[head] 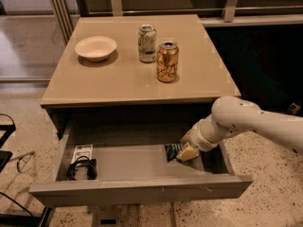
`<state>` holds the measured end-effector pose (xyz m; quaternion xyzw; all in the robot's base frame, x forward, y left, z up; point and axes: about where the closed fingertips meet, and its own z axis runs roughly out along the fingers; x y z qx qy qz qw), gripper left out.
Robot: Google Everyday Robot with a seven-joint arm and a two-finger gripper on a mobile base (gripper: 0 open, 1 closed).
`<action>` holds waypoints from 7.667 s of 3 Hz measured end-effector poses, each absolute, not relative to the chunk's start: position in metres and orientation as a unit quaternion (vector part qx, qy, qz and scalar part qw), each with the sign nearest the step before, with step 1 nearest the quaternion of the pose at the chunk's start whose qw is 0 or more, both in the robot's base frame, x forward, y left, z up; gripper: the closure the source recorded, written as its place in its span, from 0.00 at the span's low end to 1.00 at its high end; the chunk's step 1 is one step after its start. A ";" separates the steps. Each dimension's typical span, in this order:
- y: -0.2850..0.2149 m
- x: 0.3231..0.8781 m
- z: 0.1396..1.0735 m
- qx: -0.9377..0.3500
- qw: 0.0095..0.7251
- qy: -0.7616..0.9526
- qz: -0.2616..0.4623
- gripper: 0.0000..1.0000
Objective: Pick rxbar blueberry from top drawer and place on counter
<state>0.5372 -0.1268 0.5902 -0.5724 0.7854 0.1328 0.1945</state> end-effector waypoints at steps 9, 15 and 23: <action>-0.089 0.550 0.865 -0.620 0.255 0.741 0.033 1.00; -0.177 0.662 0.854 -0.510 0.296 0.807 0.042 1.00; -0.179 0.669 0.839 -0.498 0.298 0.812 0.061 0.00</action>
Offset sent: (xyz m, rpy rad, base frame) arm -0.0129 0.0226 0.0833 -0.0676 0.0029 0.0586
